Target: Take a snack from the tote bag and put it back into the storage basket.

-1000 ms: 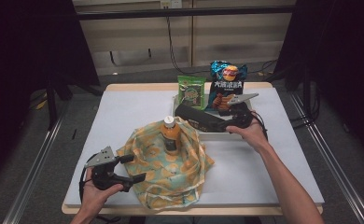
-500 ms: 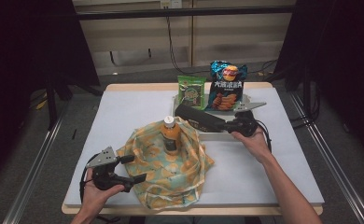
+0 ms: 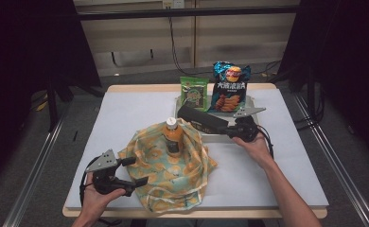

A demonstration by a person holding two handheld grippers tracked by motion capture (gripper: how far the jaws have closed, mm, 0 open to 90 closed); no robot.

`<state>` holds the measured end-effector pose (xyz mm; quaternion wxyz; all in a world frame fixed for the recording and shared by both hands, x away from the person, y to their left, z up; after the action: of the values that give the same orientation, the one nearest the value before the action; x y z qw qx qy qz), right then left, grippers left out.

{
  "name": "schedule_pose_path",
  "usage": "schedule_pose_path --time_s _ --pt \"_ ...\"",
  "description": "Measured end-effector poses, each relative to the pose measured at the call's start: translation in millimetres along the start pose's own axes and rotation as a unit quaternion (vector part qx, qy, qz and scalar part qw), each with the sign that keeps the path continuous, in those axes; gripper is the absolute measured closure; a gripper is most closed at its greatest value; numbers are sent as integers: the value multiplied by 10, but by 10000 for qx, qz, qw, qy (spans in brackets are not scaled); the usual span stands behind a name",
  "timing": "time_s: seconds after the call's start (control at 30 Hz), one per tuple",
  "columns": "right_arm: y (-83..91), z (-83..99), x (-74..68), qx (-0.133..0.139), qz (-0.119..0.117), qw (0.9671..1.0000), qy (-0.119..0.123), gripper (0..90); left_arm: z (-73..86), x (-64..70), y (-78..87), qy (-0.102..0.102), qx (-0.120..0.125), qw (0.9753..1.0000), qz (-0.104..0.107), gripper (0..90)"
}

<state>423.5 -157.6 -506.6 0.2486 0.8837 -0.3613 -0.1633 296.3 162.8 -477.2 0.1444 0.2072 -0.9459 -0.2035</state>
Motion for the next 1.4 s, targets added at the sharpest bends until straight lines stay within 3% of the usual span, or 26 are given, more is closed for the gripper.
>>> schedule_pose_path --time_s 0.7,1.27,1.4 --pt "49 86 224 21 418 9987 -281 899 2 -36 2 79 47 10000 15 118" --pt "32 92 391 104 884 9944 -562 875 -23 -59 19 109 127 9999 -8 118" --pt "16 151 450 -45 998 9930 -625 841 -18 -60 6 105 80 9999 -4 118"
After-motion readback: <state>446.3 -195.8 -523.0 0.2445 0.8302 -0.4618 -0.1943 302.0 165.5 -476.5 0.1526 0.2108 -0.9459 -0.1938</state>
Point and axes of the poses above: each handheld gripper's, and its own axes: y roughly backward along the jaws, z roughly out of its underside, x roughly to its right, the point moved 9 cm from there along -y, roughly forward along the jaws, and after that the axes turned 3 degrees about z, right-handed, at the moved point
